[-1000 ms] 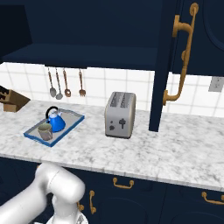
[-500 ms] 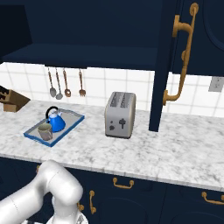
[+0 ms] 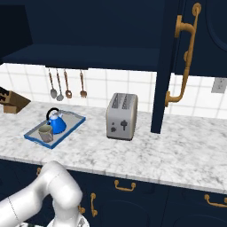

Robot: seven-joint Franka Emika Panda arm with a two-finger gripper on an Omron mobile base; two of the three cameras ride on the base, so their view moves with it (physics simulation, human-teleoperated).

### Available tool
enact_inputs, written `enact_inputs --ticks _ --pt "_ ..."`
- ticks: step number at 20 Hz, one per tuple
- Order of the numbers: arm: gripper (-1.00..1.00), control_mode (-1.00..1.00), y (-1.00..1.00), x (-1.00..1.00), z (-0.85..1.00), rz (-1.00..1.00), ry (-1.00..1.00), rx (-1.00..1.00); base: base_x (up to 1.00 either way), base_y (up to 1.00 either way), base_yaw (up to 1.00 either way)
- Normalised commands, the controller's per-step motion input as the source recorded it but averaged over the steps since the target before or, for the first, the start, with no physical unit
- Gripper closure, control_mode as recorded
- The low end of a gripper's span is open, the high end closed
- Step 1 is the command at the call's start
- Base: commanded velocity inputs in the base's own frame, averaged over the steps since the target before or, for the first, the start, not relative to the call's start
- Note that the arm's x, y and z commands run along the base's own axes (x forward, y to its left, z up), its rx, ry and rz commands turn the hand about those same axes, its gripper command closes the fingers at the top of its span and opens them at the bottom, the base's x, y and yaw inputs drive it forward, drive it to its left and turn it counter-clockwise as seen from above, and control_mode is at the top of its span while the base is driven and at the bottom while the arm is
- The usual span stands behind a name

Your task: Pick the kettle from the counter and place it on the tray. Then pick the mug from the cabinet and place it on the tray. Then close the cabinet doors.

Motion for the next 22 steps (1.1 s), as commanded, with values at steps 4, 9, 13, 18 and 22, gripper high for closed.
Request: enact_inputs --ticks 4,9,13,18,22 --pt "1.00 -1.00 0.20 0.05 0.23 0.00 -0.12 0.00 0.00 0.00 0.00" --pt "1.00 -1.00 0.05 0.01 0.29 0.00 -0.19 0.00 0.00 0.00 0.00" --pt "1.00 -1.00 0.00 0.00 0.43 0.00 -0.25 0.00 0.00 0.00 0.00" --pt "1.00 -1.00 -0.15 0.00 0.20 -0.03 -0.21 0.08 0.00 0.00 0.00" --pt "1.00 -1.00 -0.41 0.00 0.13 -0.11 -0.32 0.27 0.00 0.00 0.00"
